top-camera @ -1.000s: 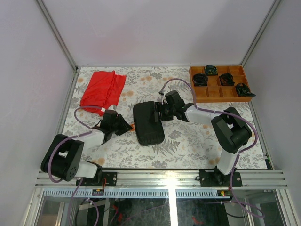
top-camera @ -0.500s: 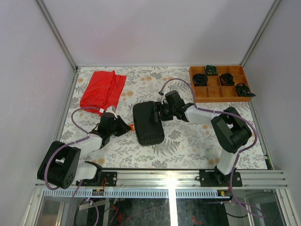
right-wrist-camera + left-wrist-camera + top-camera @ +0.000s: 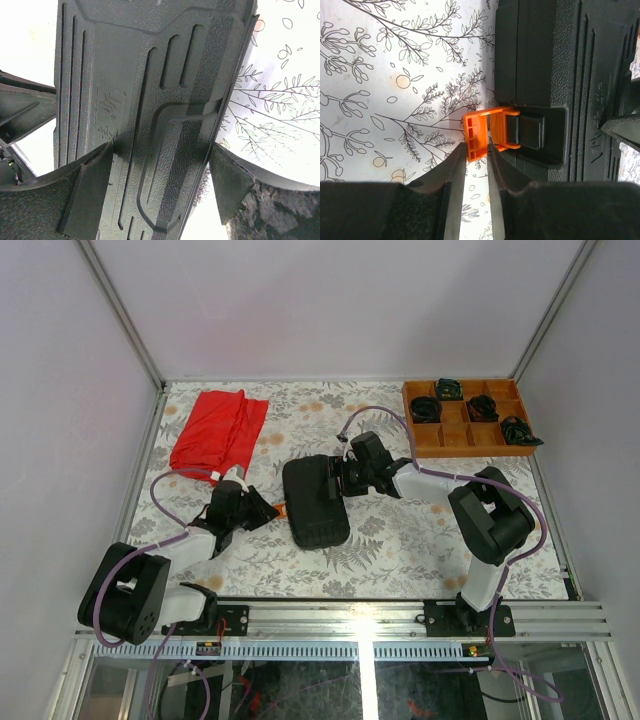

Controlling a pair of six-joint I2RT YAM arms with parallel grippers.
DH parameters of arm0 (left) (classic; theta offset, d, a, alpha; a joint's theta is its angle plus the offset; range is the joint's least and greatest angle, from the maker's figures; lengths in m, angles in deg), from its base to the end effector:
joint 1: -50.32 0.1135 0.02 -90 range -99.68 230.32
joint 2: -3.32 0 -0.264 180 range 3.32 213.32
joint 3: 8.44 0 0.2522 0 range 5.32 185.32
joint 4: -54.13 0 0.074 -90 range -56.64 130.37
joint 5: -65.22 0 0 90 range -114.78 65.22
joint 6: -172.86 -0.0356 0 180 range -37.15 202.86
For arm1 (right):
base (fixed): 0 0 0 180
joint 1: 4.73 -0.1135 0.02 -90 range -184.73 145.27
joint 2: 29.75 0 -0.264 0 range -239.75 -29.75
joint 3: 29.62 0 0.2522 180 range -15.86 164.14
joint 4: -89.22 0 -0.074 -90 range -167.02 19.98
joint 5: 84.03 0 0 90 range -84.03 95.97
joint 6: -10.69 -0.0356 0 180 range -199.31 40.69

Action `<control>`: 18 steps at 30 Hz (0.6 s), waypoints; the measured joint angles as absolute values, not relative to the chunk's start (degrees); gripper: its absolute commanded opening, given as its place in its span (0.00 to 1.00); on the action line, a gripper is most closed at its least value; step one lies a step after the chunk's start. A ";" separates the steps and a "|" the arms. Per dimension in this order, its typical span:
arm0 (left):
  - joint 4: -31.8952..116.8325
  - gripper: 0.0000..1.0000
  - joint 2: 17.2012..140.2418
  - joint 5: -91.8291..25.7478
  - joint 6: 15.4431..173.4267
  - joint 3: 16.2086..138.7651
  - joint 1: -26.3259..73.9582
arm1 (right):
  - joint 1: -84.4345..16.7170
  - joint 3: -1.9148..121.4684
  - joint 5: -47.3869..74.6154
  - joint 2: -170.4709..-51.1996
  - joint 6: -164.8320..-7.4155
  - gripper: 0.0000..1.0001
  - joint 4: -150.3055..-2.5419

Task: Sort the tools into containers
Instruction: Close the storage box at the center of the board.

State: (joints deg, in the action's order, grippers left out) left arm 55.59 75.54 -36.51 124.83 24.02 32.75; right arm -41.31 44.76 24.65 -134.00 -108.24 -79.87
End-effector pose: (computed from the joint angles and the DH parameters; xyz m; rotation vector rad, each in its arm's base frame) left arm 0.2063 -0.0729 0.1361 -0.3808 2.3123 -0.7717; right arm 0.3026 0.2387 0.1734 -0.3438 2.4053 0.9356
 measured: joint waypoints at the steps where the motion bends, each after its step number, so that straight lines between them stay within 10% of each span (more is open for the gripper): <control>1: 55.81 0.23 75.54 -36.61 124.83 23.95 32.75 | -41.31 44.78 24.67 -134.02 -108.24 0.43 -79.85; 18: 58.80 0.18 75.54 -37.60 125.73 22.51 33.13 | -41.31 45.07 24.96 -134.18 -108.19 0.43 -79.48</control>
